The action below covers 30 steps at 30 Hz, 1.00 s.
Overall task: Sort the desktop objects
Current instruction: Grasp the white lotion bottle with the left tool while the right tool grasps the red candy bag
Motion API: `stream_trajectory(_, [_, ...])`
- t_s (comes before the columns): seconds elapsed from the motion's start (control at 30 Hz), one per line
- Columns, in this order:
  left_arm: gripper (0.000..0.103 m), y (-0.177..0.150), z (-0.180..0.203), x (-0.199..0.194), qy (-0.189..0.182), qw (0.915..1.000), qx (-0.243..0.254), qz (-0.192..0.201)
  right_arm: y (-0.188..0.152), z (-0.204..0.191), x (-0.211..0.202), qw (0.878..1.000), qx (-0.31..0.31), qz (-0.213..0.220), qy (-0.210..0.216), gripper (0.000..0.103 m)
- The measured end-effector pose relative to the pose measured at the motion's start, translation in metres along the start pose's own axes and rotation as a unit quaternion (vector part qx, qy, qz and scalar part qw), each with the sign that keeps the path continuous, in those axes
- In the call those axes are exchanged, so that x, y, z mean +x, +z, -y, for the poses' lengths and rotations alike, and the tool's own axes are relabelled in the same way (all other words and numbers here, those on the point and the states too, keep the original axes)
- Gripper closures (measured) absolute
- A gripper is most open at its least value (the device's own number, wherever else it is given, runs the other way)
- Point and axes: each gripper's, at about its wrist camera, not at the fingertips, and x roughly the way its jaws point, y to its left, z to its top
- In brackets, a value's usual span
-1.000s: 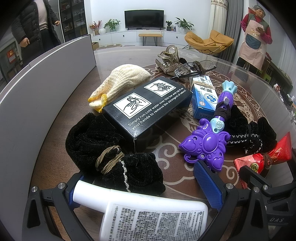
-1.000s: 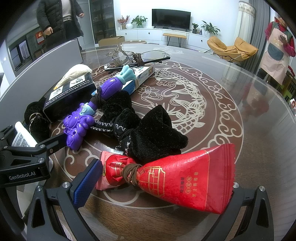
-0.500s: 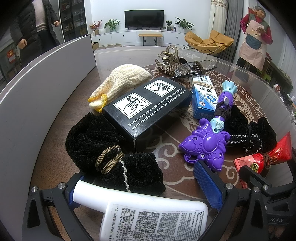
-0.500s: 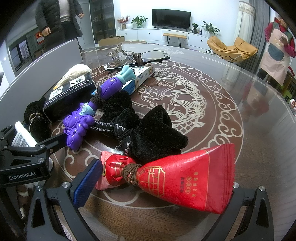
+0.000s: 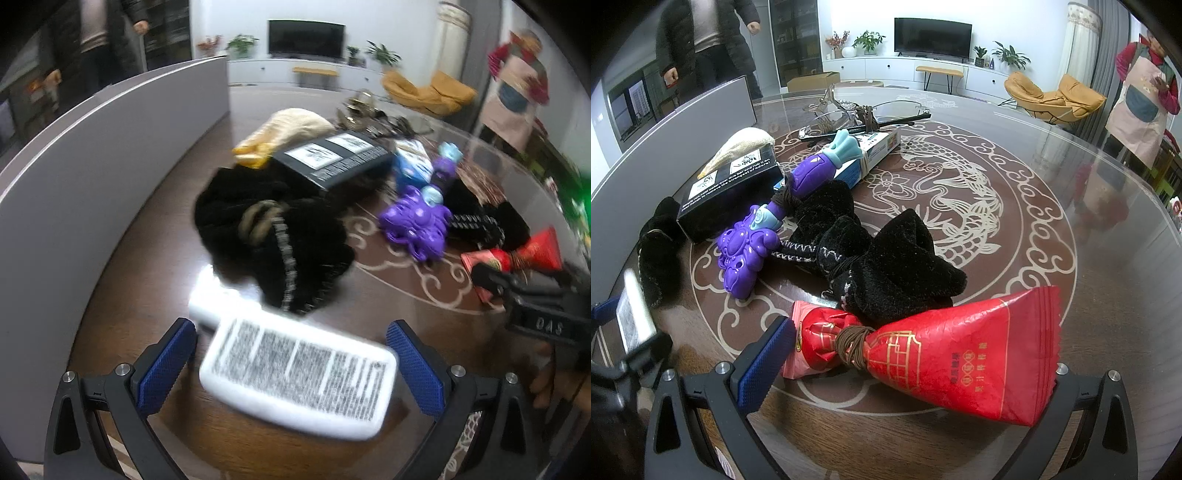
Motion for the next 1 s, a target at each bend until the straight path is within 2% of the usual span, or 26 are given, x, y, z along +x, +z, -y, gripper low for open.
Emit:
stream_trajectory(0.1, [0.000,0.002,-0.005,-0.001,-0.011,0.9997,-0.021,0.005,0.000,0.000,0.000,1.000,0.000,0.000,0.000,0.000])
stream_trajectory(0.2, [0.000,0.001,-0.005,-0.002,-0.005,0.9998,-0.018,-0.001,0.000,0.000,0.000,1.000,0.000,0.000,0.000,0.000])
stream_trajectory(0.3, [0.000,-0.011,0.002,-0.006,0.035,0.9988,0.008,-0.034,0.000,0.000,0.000,1.000,0.000,0.000,0.000,0.000])
stream_trajectory(0.43, [0.000,-0.017,-0.008,-0.015,0.037,0.9959,-0.008,-0.082,0.000,0.000,0.000,1.000,0.000,0.000,0.000,0.000])
stream_trajectory(0.57, [0.000,-0.021,-0.025,-0.022,0.039,0.9929,-0.032,-0.108,0.000,0.000,0.000,1.000,0.000,0.000,0.000,0.000])
stream_trajectory(0.7, [0.000,-0.019,-0.031,-0.023,0.043,0.9920,-0.060,-0.103,0.000,0.000,0.000,1.000,0.000,0.000,0.000,0.000])
stream_trajectory(0.77, [0.000,-0.013,-0.023,-0.016,0.065,0.9917,-0.052,-0.098,0.000,0.000,0.000,1.000,0.000,0.000,0.000,0.000])
stream_trajectory(0.83, [0.000,-0.009,-0.016,-0.012,0.060,0.9942,-0.039,-0.081,0.000,0.000,0.000,1.000,0.000,0.000,0.000,0.000])
stream_trajectory(0.9, [0.023,-0.007,-0.011,-0.016,0.054,0.9967,-0.025,-0.055,0.000,0.000,0.000,1.000,0.000,0.000,0.000,0.000])
stream_trajectory(0.93, [0.041,-0.008,-0.008,-0.020,0.047,0.9981,-0.014,-0.038,0.000,0.000,0.000,1.000,0.000,0.000,0.000,0.000])
stream_trajectory(0.97, [0.049,-0.009,-0.007,-0.022,0.041,0.9985,-0.010,-0.035,0.000,0.000,0.000,1.000,0.000,0.000,0.000,0.000])
stream_trajectory(1.0, [0.052,-0.009,-0.005,-0.024,0.037,0.9988,-0.008,-0.031,0.000,0.000,0.000,1.000,0.000,0.000,0.000,0.000])
